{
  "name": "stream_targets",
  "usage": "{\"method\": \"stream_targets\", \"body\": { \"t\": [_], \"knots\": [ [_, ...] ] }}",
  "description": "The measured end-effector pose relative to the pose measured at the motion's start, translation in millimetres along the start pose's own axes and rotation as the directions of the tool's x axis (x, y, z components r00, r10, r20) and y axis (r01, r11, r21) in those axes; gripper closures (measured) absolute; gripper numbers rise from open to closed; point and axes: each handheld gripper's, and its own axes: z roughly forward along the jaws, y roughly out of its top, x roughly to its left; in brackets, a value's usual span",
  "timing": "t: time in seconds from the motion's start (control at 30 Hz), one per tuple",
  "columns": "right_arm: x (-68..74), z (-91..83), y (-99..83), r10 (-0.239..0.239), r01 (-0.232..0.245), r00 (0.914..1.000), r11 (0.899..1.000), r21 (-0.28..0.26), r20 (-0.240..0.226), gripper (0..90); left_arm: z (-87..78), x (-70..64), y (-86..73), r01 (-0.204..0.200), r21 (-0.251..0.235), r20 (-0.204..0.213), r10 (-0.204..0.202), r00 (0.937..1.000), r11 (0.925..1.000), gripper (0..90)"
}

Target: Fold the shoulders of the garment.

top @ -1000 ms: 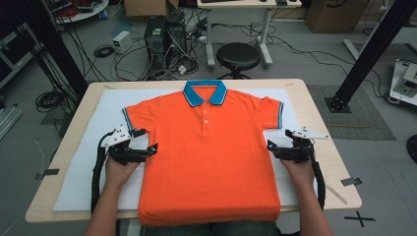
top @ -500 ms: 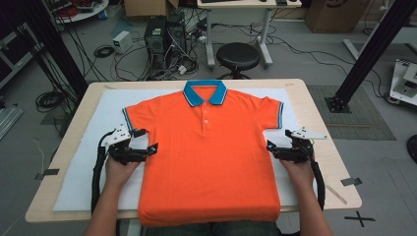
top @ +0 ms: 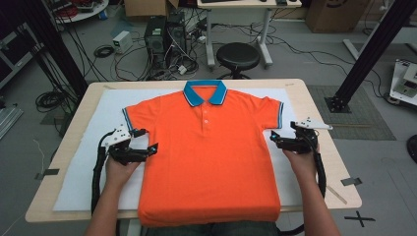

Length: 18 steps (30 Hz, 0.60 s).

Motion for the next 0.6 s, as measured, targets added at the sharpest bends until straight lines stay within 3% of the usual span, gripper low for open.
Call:
{"method": "stream_targets", "body": {
  "t": [0.27,0.6],
  "knots": [
    [-5.5,14.5,27.2,-0.004,0.004,0.9993,1.000,0.010,0.036,9.6,0.2,-0.5,0.1,-0.003,0.002,-0.002,0.003,1.0000,1.0000,17.1],
    [-26.5,39.5,58.4,0.007,-0.014,0.9959,0.997,0.074,0.090,9.6,-0.4,0.3,-0.3,0.006,-0.005,0.000,-0.006,1.0000,1.0000,17.0]
  ]
}}
